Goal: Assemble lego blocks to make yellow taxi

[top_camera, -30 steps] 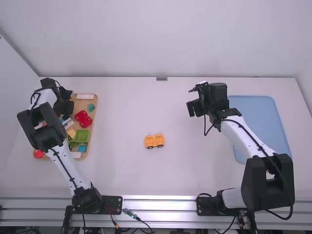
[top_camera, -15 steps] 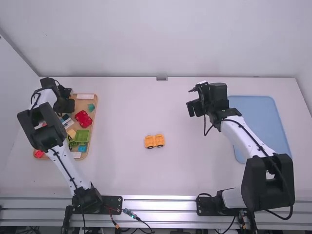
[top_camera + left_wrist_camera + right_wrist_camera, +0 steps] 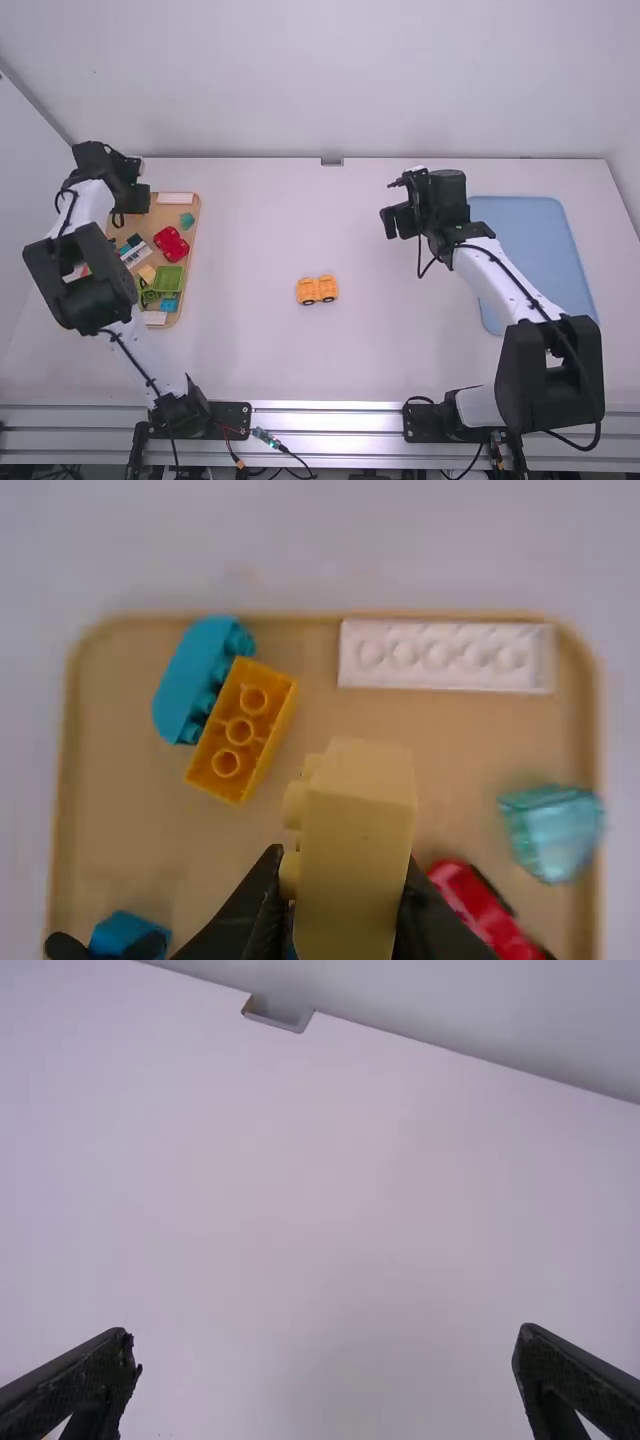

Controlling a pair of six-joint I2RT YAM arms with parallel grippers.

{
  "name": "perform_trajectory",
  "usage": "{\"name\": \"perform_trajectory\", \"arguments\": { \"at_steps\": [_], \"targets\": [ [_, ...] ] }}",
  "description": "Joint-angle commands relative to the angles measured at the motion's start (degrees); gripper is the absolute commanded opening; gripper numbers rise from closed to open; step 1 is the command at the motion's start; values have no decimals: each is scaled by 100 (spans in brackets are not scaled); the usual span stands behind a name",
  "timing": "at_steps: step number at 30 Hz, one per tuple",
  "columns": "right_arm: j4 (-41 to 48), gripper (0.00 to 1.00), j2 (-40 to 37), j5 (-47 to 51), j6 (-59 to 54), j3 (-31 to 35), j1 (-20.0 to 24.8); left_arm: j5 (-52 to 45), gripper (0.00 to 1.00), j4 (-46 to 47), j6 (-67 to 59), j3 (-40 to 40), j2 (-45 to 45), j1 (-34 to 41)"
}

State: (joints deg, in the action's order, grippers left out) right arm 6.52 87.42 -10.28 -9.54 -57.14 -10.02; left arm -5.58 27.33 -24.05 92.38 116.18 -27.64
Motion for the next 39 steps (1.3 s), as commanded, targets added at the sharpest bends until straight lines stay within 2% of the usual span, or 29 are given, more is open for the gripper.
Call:
{"name": "perform_trajectory", "arguments": {
  "at_steps": [1,6,9,12,17,21,24,29,34,39],
  "targets": [
    [-45,99,43,-468,20,-144,-15,-107,2,-160,-369,-625,-629,295],
    [-111,99,43,-1191,-6,-144,-15,-92,2,-811,-745,-1674,-1484,706],
    [-102,99,43,-1198,-8,-142,-15,450,2,-1327,94,-2098,-1781,726],
    [-54,99,43,-1198,-17,-140,-17,960,2,-1209,595,-2232,-1812,562],
    [-28,99,43,-1198,-159,-140,-15,949,2,-1119,970,-2227,-1593,229],
    [-117,99,43,-1198,-157,-144,-15,750,2,-935,1300,-1886,-1191,-85],
    [-174,99,45,-1198,-159,-144,-17,627,2,-448,1331,-1342,-800,-243],
    [-222,99,43,-1198,-159,-144,-17,614,2,155,1423,-291,0,-234],
    [-216,99,43,-1182,-154,-144,-15,400,2,398,1425,400,555,-195],
    [-189,99,43,-1176,-157,-144,-15,337,2,1056,1508,1165,1189,-195]
  ]
}}
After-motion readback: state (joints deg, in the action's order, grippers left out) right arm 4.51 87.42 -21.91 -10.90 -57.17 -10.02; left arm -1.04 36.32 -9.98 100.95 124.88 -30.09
